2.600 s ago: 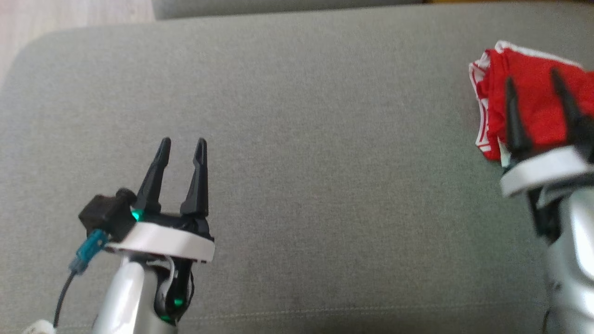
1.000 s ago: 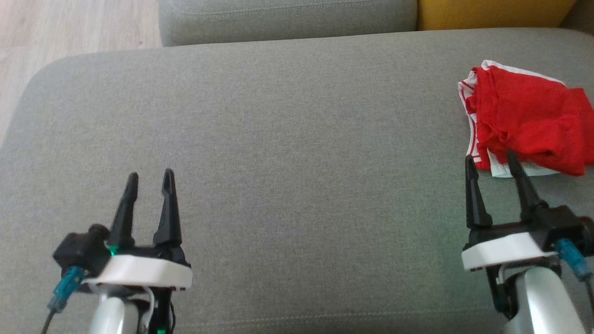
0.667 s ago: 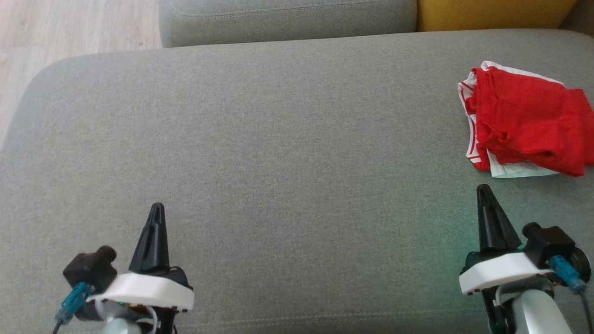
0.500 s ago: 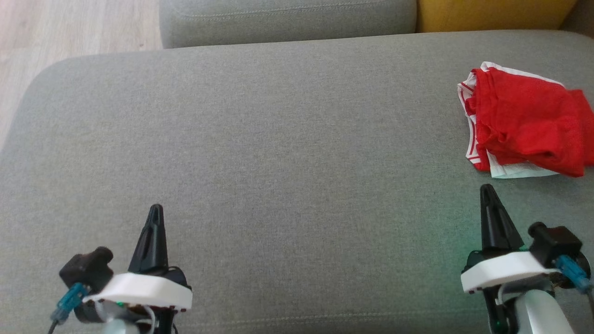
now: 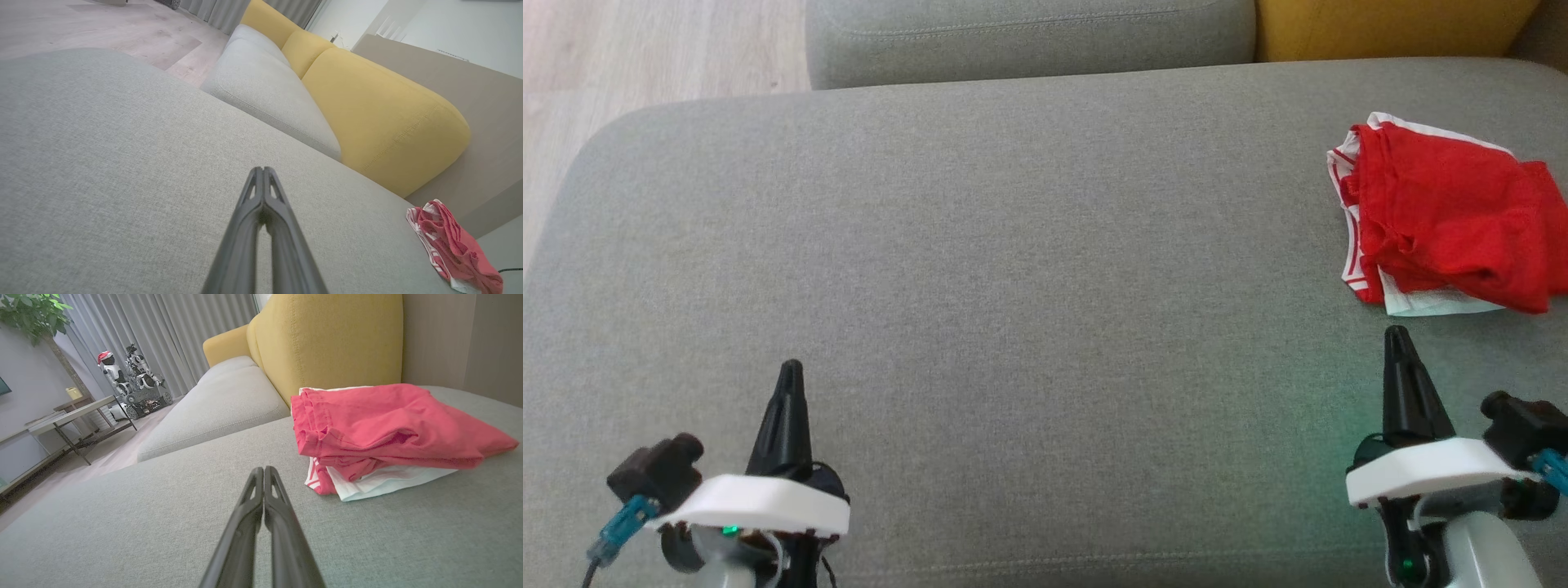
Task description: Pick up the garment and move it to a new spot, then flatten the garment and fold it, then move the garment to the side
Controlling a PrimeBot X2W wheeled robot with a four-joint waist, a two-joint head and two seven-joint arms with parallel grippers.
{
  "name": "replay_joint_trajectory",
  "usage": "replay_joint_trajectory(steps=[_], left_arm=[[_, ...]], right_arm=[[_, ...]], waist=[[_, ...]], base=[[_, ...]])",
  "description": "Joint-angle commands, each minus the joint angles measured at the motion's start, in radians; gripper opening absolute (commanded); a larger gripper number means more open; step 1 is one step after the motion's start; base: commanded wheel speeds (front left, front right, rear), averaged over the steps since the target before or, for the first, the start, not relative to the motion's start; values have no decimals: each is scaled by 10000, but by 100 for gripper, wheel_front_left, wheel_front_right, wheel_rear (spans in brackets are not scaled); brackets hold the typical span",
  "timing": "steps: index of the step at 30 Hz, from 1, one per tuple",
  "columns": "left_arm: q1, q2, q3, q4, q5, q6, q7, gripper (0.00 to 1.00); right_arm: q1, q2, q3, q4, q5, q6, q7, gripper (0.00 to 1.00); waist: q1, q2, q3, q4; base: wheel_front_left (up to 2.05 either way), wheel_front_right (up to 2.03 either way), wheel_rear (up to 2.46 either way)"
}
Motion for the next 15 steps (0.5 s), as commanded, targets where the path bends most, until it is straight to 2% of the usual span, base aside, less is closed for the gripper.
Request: replay_joint_trajectory(steps=[1, 15], left_arm=[[-486, 124, 203, -253, -294, -89, 71, 0], [-586, 164, 376, -135, -1674, -178, 420, 0]], right_arm=[[-407, -22, -40, -394, 378, -2, 120, 0], [-419, -24, -116, -415, 2065, -3, 496, 0]], waist=[[0, 0, -9, 1], [0, 0, -79, 9]], base=[[0, 0, 0], [0, 0, 0]])
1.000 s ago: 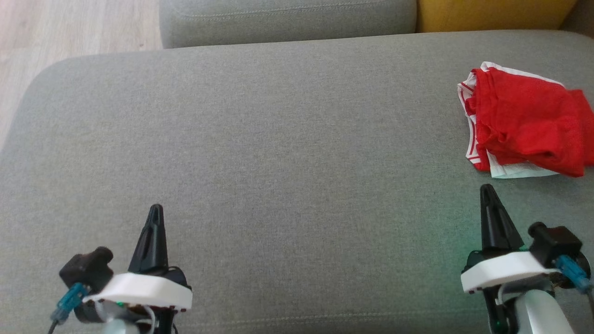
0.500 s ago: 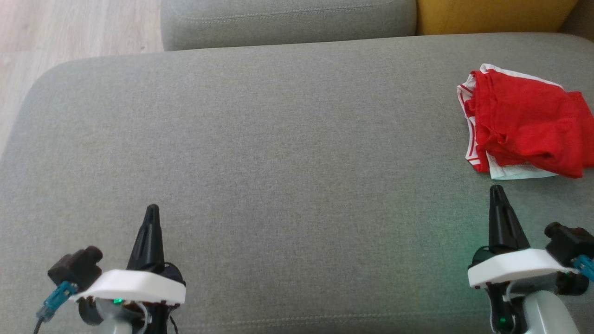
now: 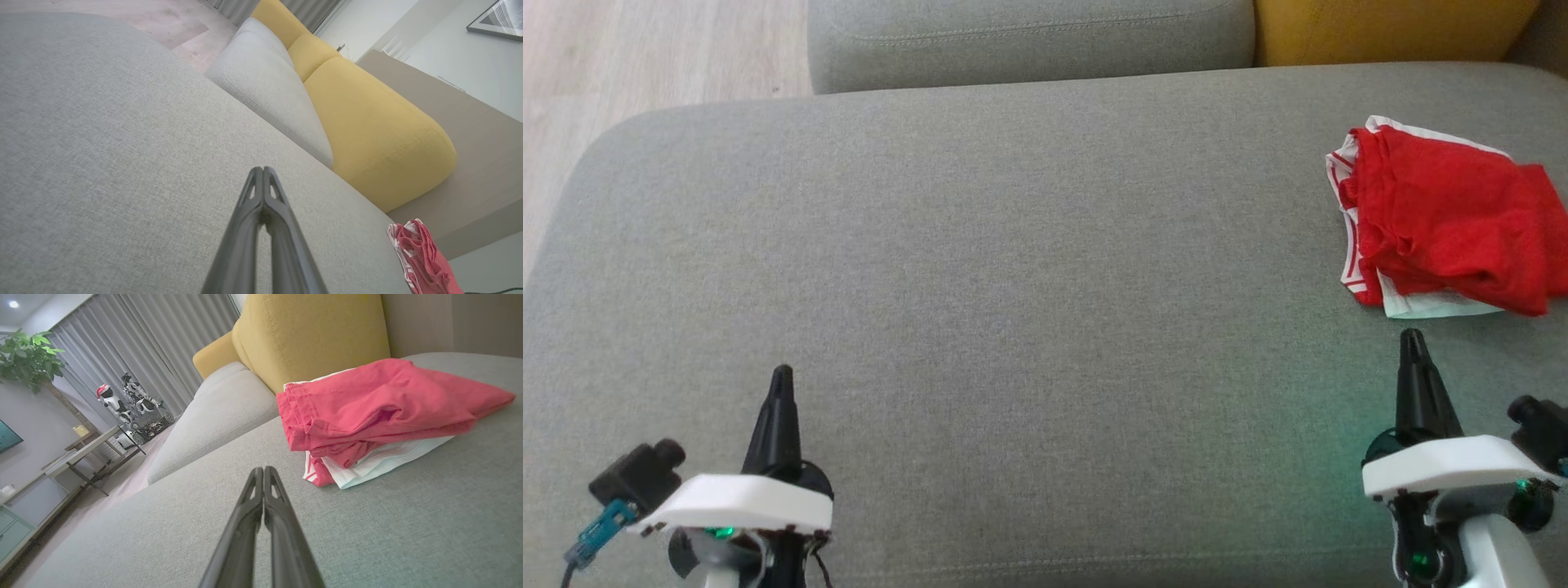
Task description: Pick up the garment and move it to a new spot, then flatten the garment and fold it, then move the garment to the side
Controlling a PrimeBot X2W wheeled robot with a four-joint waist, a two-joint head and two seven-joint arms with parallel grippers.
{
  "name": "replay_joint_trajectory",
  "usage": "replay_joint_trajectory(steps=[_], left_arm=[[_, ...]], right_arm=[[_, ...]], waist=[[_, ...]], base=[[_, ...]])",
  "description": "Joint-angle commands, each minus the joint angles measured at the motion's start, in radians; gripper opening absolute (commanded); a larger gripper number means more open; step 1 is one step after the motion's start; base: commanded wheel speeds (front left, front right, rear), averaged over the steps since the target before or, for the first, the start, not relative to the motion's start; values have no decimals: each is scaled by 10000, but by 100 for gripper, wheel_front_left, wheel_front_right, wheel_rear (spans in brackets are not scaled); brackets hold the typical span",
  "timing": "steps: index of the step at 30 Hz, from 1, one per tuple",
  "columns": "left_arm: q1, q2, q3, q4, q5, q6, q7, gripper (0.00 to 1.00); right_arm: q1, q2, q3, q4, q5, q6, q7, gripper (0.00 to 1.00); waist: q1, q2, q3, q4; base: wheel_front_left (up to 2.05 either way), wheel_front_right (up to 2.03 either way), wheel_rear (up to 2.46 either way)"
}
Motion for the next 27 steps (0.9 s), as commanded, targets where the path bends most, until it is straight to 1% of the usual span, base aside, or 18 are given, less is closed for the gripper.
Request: replay_joint_trajectory(steps=[1, 27], left_arm=[[-530, 148, 200, -285, -191, -99, 35, 0], [-738, 199, 589, -31, -2924, -278, 769, 0]], right_arm=[[-420, -26, 31, -399, 251, -3, 24, 0], [-446, -30, -123, -439, 3634, -5, 778, 0]], waist=[[0, 0, -4, 1], [0, 0, -145, 16]], base=[[0, 0, 0], [0, 0, 0]])
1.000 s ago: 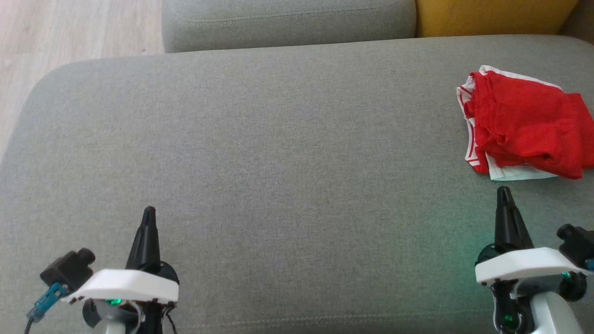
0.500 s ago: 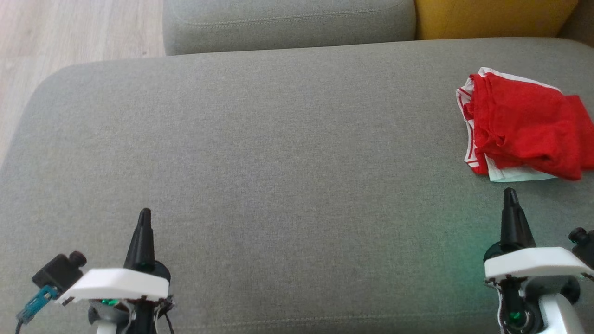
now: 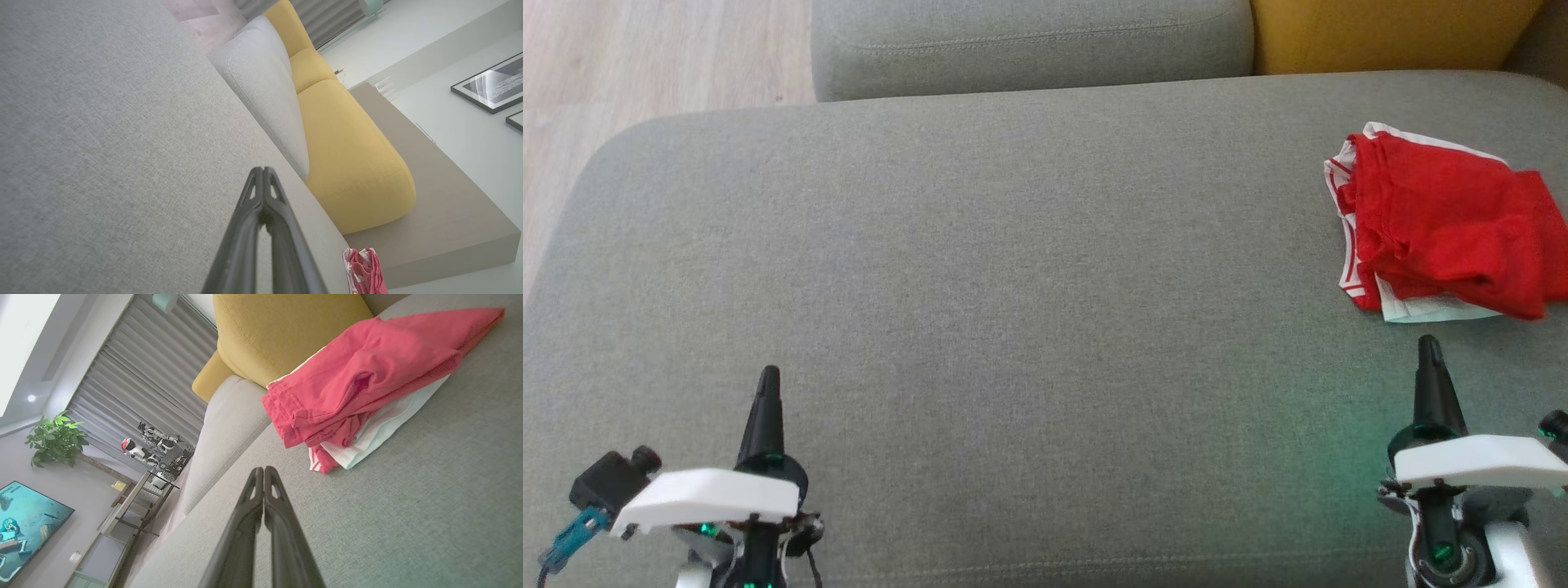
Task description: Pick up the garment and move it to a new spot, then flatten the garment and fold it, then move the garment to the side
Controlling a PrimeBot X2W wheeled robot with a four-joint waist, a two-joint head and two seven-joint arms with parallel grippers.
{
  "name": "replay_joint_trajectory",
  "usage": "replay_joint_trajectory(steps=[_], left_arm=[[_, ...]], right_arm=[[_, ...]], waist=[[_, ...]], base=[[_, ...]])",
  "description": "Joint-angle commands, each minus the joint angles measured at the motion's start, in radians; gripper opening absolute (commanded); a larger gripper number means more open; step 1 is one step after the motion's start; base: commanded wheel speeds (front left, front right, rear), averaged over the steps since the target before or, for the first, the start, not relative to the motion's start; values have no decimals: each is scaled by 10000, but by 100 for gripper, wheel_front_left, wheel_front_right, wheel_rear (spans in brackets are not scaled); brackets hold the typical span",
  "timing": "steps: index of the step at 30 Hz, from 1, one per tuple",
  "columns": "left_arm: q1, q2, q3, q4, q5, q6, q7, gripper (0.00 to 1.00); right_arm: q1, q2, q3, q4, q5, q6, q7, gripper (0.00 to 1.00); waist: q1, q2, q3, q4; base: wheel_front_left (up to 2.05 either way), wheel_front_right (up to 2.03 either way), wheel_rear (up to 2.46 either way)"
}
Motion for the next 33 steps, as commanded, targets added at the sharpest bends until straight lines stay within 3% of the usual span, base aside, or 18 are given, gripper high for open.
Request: replay_joint_trajectory(steps=[1, 33], left_arm=[[-541, 181, 271, -284, -314, -107, 76, 0], [-803, 209, 800, 35, -3632, -327, 1019, 0]], right_arm=[[-447, -30, 42, -398, 408, -5, 96, 0], [-480, -35, -146, -446, 4567, -8, 1022, 0]], waist=[[0, 0, -10, 1], [0, 0, -184, 20]], base=[[0, 0, 0], [0, 0, 0]])
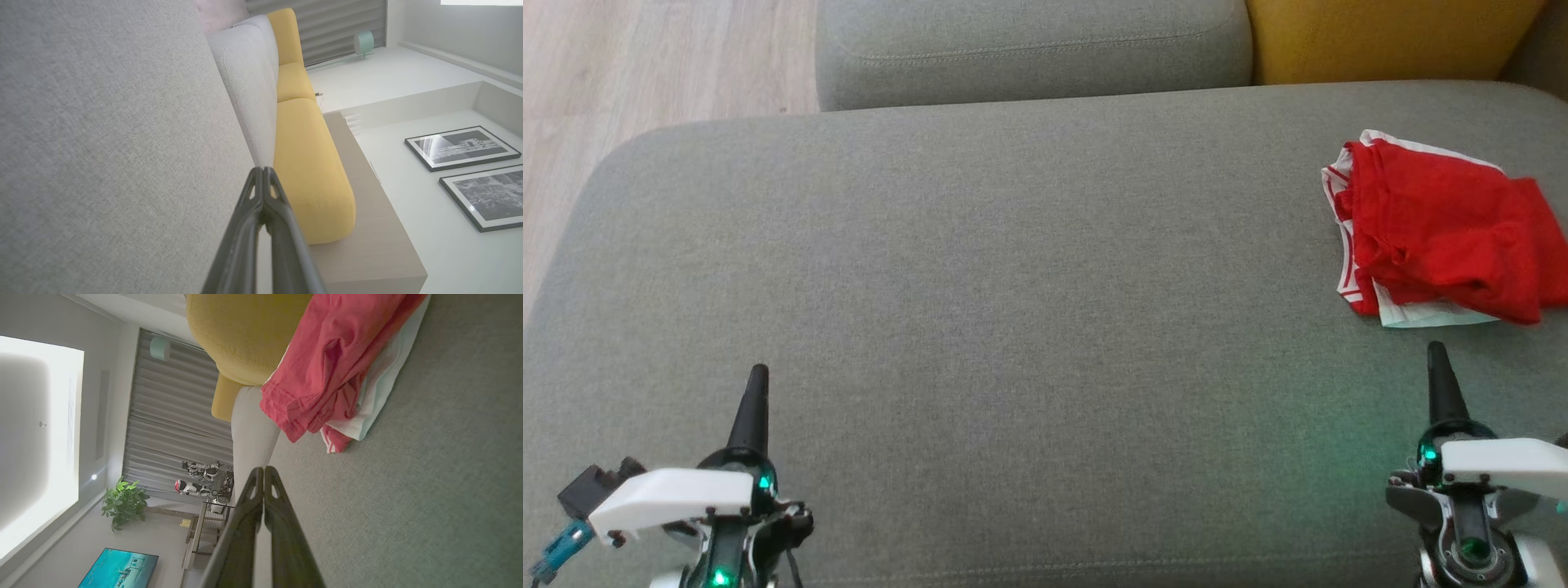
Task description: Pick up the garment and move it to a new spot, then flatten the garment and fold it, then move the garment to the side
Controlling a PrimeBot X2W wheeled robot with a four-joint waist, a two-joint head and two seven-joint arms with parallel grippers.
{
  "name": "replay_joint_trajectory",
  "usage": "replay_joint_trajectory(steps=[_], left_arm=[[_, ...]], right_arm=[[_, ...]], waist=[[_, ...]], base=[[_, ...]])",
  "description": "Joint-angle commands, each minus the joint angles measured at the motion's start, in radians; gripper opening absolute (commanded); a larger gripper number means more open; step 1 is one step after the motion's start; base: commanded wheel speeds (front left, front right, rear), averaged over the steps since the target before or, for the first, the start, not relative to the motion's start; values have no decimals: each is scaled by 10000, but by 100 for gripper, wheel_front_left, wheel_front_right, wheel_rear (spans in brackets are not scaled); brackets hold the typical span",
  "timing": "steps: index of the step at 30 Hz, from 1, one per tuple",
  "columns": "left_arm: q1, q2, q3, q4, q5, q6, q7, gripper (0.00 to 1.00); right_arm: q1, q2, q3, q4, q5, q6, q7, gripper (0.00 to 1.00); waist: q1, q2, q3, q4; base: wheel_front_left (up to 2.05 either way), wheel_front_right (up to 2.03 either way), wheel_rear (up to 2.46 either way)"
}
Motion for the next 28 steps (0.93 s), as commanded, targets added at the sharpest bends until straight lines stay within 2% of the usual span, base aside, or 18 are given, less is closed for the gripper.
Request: replay_joint_trajectory(steps=[1, 22, 28], left_arm=[[-593, 184, 359, -279, -245, -79, 71, 0], [-767, 190, 724, -68, -2406, -223, 704, 0], [-791, 186, 781, -38, -2704, -243, 798, 0]], right_arm=[[-478, -39, 113, -390, 316, -8, 68, 0], [-499, -42, -11, -421, 3045, -9, 675, 0], [-502, -43, -28, -426, 3427, -9, 760, 0]], waist=[[0, 0, -5, 1], [0, 0, -120, 13], [0, 0, -136, 15]], base=[[0, 0, 0], [0, 0, 0], [0, 0, 0]])
